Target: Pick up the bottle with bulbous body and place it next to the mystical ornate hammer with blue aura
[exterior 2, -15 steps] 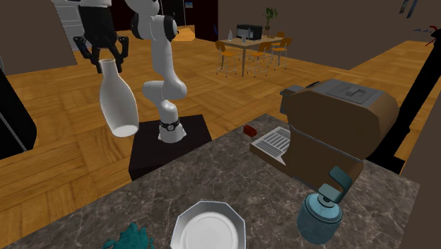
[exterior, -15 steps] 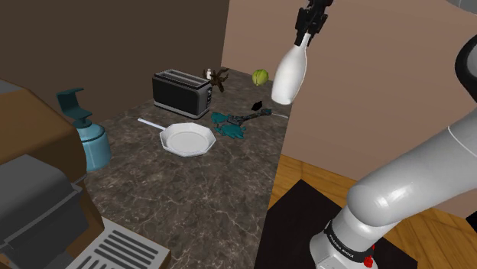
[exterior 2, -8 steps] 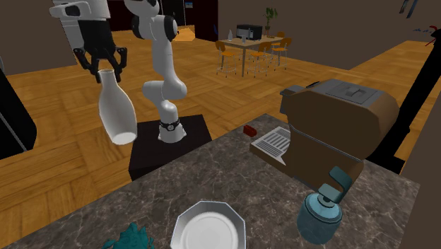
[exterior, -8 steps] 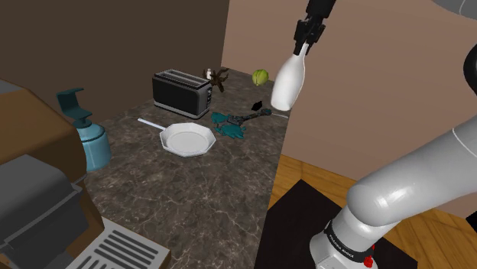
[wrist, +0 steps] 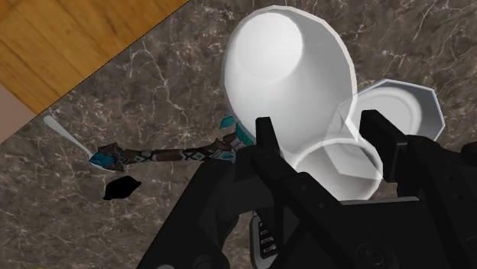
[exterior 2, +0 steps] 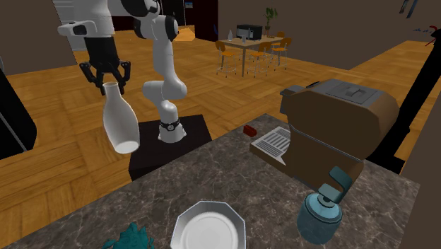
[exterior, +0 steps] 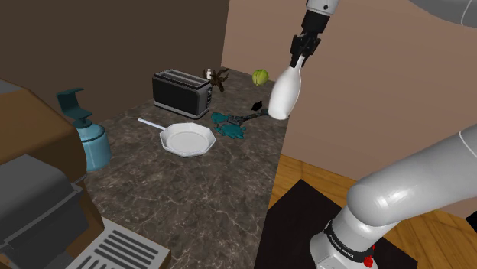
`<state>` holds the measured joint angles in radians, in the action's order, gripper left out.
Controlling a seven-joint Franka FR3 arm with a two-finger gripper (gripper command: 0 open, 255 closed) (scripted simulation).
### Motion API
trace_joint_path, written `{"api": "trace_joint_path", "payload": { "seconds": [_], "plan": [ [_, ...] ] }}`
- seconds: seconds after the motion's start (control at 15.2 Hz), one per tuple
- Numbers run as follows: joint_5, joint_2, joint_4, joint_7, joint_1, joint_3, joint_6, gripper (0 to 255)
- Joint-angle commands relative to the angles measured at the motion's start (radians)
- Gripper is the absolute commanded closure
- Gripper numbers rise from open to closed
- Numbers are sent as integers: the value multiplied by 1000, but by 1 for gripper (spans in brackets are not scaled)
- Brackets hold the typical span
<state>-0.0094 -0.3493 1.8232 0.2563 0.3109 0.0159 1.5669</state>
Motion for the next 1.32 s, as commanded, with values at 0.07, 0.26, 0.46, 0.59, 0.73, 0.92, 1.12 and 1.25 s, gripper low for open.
{"api": "trace_joint_path", "payload": {
  "seconds": [0.07, 0.26, 0.46, 0.59, 0.73, 0.92, 1.12, 1.25],
  "plan": [
    [0, -14, 56, -1, 0, -1, 43, 255],
    [0, -26, 108, -2, 0, 0, 83, 255],
    [-1, -36, 158, -2, 0, 0, 123, 255],
    [-1, -41, 190, -2, 0, 0, 150, 255],
    [-1, -46, 222, -2, 0, 0, 177, 255],
    [-1, -52, 267, -2, 0, 0, 217, 255],
    [-1, -55, 311, -3, 0, 0, 257, 255],
    [-1, -56, 339, -3, 0, 0, 283, 255]
  ]
}}
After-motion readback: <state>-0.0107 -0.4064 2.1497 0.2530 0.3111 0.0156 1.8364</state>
